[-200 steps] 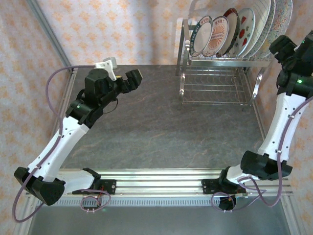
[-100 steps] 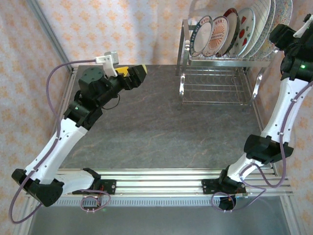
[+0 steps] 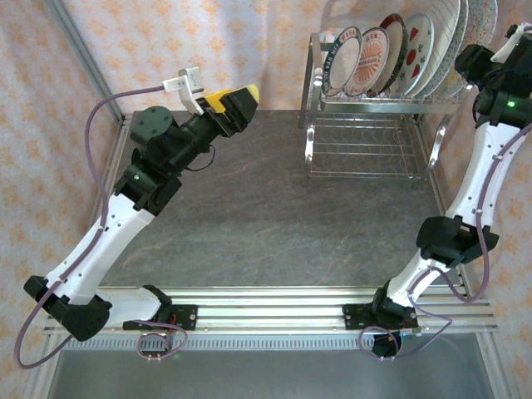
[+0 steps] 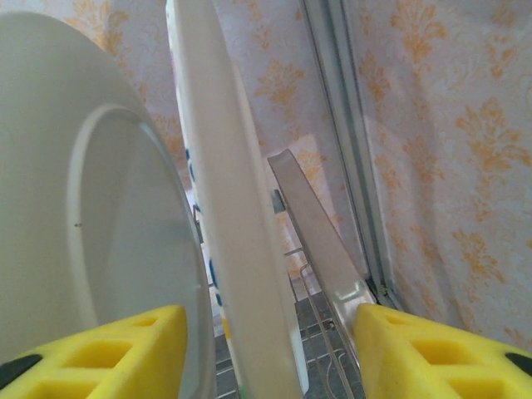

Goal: Unload the plates from the dish rack

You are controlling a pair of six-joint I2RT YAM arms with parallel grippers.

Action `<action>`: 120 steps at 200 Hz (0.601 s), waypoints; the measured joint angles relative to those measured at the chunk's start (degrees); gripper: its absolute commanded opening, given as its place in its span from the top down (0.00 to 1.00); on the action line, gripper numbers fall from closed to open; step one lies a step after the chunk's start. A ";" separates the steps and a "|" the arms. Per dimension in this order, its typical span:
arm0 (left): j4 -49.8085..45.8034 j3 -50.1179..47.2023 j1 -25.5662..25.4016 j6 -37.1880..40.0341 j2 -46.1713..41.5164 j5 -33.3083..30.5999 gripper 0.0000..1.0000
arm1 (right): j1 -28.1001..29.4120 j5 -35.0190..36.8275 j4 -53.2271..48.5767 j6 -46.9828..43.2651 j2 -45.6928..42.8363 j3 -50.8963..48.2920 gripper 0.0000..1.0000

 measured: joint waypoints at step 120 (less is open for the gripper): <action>0.15 4.48 -2.14 -0.42 1.36 -0.87 0.01 | 1.99 -0.11 -0.07 -2.95 4.44 3.76 0.73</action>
